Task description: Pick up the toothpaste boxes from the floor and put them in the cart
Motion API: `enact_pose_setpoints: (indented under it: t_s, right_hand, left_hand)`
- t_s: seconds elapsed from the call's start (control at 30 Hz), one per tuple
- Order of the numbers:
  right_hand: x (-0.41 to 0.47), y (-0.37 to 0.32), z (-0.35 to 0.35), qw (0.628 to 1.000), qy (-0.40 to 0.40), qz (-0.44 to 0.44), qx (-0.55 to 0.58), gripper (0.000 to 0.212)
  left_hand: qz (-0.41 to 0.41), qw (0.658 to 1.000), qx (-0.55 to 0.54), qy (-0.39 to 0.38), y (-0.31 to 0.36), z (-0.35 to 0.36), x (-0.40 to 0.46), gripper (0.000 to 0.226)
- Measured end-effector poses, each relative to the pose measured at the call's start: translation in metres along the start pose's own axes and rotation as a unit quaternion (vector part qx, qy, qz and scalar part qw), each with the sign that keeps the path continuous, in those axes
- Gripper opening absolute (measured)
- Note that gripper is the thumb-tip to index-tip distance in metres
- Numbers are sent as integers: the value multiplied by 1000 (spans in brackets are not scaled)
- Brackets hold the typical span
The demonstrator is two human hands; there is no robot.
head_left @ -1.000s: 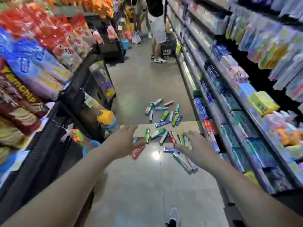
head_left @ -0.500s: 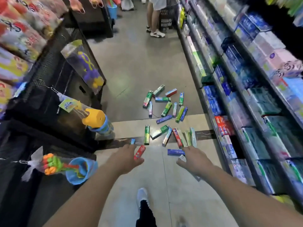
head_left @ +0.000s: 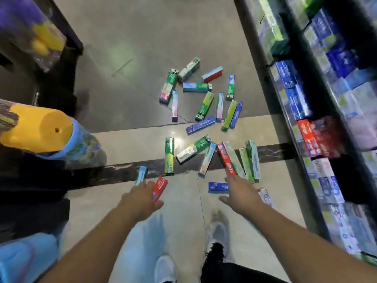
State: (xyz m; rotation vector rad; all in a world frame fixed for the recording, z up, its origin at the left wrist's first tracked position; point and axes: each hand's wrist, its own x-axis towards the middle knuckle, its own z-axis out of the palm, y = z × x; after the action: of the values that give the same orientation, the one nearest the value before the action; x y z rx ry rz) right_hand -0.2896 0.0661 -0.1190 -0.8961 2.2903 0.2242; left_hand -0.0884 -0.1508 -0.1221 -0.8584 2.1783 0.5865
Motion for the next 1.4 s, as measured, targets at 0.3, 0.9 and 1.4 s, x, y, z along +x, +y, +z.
enact_pose_setpoints:
  t_s: [0.3,0.9,1.4]
  right_hand:
    - [184,32,169,997,-15,22,-77,53]
    - [113,-12,45,973,153,-27,169,34]
    - [-347,1,-301,836,349,114,409,29]
  left_hand:
    - [-17,999,32,-11,-44,149,208,64]
    - [-4,972,-152,177,14,7,119,45]
    - [294,926,-28,233,203,-313,-320,38]
